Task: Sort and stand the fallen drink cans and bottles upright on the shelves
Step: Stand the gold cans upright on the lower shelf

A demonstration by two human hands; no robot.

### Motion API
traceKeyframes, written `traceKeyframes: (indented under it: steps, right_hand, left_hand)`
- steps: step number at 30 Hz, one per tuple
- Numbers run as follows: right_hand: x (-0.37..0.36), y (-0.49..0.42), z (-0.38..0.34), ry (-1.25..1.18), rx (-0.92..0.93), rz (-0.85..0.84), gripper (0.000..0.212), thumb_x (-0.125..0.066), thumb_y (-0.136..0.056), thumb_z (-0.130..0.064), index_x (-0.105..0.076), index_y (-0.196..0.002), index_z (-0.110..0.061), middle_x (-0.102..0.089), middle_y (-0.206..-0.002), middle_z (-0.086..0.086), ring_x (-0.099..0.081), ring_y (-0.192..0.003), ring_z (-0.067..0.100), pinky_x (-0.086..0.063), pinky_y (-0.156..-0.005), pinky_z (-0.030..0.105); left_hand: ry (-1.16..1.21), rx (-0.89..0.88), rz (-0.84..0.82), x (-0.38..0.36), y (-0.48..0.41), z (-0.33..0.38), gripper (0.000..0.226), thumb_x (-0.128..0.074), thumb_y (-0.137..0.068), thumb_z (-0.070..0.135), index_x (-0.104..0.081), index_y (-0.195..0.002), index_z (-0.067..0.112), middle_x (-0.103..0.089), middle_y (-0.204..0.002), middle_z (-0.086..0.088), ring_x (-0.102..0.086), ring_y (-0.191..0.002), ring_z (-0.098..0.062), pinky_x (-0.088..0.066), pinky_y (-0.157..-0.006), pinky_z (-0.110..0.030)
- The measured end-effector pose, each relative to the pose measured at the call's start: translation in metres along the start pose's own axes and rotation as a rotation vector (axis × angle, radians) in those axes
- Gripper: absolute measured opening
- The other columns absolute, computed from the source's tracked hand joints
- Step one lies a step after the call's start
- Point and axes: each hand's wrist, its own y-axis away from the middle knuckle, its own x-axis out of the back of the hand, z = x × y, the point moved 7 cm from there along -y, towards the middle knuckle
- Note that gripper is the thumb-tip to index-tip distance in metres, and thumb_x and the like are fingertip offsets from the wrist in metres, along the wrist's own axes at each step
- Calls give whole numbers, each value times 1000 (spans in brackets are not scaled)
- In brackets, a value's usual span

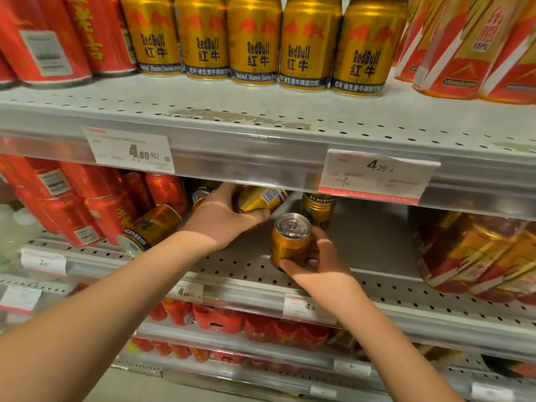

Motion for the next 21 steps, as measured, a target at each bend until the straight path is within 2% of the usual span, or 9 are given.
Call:
traceKeyframes:
  steps: [3,6,9,15,18,21]
  right_hand:
    - [0,-2,-5,-3,35,-7,92,-82,-75,-45,-25,-147,-50,-54,-141,-9,-56,-121,16,-47,-105,45]
    - [0,-5,-10,15,81,4,91,-81,-77,-44,-25,-148,-49,-53,-142,-12,-56,-117,13,-49,-102,40]
    - [-3,-8,-14,18,114,-3,94,-81,-78,-44,-23,-152,-46,-47,-149,-13,-55,-126,17,-47,-104,38]
    - [-4,-11,-16,30,147,-5,94,-80,-79,-46,-22,-153,-44,-45,-149,-13,-53,-127,18,-49,-101,36]
    - [-4,-12,-14,39,149,-4,95,-79,-79,-49,-20,-154,-45,-44,-150,-13,-53,-127,18,-48,-98,33]
    - [-5,-13,-13,39,145,1,96,-78,-78,-51,-19,-153,-46,-42,-153,-13,-52,-129,19,-49,-102,38]
  left_hand:
    - [166,-12,-33,7,7,-5,67,-85,-76,47,-54,-134,36,-65,-124,18,-62,-115,-6,-48,-102,-30]
    - [198,-62,-81,7,15,-5,65,-83,-62,55,-55,-121,52,-67,-118,28,-63,-111,6,-48,-100,-24]
    - [233,-91,-86,5,19,-5,65,-84,-60,52,-56,-120,52,-68,-119,24,-66,-112,-1,-50,-101,-26]
    - [213,-105,-70,11,20,1,74,-84,-61,56,-57,-129,44,-68,-122,20,-65,-110,2,-51,-101,-28]
    - [127,-125,-54,16,21,8,62,-82,-67,56,-57,-124,53,-63,-126,16,-63,-109,2,-53,-100,-30]
    - [100,-118,-21,23,18,12,61,-81,-67,64,-61,-122,46,-69,-118,17,-65,-106,3,-51,-95,-26]
